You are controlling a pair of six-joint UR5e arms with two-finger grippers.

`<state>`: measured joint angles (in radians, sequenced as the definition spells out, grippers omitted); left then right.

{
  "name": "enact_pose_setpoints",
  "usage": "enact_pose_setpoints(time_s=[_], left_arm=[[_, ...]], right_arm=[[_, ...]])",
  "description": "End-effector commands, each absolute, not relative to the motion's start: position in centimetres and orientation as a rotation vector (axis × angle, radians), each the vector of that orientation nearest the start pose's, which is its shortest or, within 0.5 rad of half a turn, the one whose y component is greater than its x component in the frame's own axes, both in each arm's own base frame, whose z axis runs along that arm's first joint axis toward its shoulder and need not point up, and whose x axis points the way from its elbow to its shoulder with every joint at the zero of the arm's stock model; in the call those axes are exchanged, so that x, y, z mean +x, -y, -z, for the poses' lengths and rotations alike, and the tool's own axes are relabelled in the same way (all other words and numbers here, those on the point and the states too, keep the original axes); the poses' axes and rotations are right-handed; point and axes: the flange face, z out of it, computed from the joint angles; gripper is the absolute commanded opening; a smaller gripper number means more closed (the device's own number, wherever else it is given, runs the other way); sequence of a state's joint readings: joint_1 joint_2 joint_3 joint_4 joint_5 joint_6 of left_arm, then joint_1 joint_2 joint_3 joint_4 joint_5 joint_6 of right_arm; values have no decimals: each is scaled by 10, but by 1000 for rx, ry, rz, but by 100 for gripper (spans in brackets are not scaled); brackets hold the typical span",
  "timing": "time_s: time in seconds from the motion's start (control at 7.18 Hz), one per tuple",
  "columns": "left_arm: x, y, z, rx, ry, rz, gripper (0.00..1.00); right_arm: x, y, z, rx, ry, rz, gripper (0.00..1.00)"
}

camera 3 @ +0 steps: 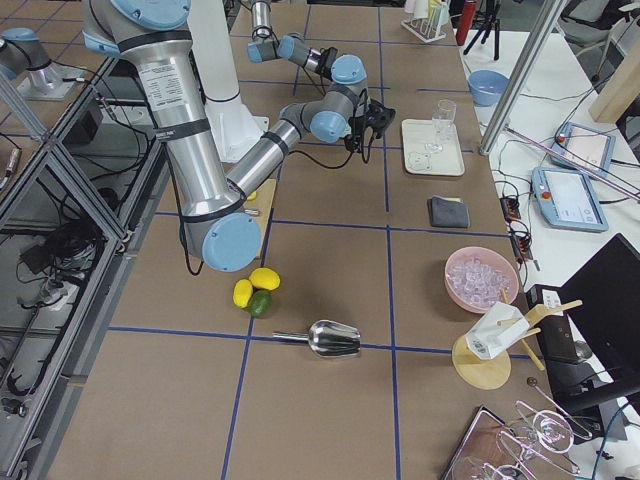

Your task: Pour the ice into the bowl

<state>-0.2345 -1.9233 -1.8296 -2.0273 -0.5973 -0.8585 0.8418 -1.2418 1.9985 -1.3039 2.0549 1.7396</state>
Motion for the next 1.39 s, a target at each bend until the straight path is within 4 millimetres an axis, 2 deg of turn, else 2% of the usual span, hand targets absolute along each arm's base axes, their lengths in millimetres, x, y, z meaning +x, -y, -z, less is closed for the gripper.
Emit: enact_pose_setpoints(time_s=[0.0, 0.28, 0.42, 0.56, 0.7, 0.84, 0.97, 1.11, 1.25], left_arm=[[491, 340, -300, 1148, -559, 272, 0], [463, 334, -348, 1115, -533, 296, 0], [447, 329, -379, 1080, -529, 319, 0], [420, 324, -418, 1045, -570, 406, 0], [384, 315, -465, 1051, -599, 429, 0], [339, 305, -510, 1068, -614, 450, 0], [307, 302, -571, 1153, -552, 470, 0], [297, 302, -597, 1200, -527, 455, 0], [290, 299, -616, 1199, -574, 488, 0]], right_arm=[[-299, 471, -257, -83, 1111, -666, 100], [-297, 471, -257, -83, 1110, -669, 100], [-295, 473, -257, -79, 1110, -673, 100], [-294, 475, -259, -79, 1107, -677, 100], [-292, 477, -262, -60, 1101, -656, 100], [-292, 476, -262, -55, 1100, -648, 100], [-291, 476, -259, -52, 1106, -645, 100], [-291, 476, -260, -53, 1104, -646, 100], [-290, 476, -260, -52, 1104, -647, 100]])
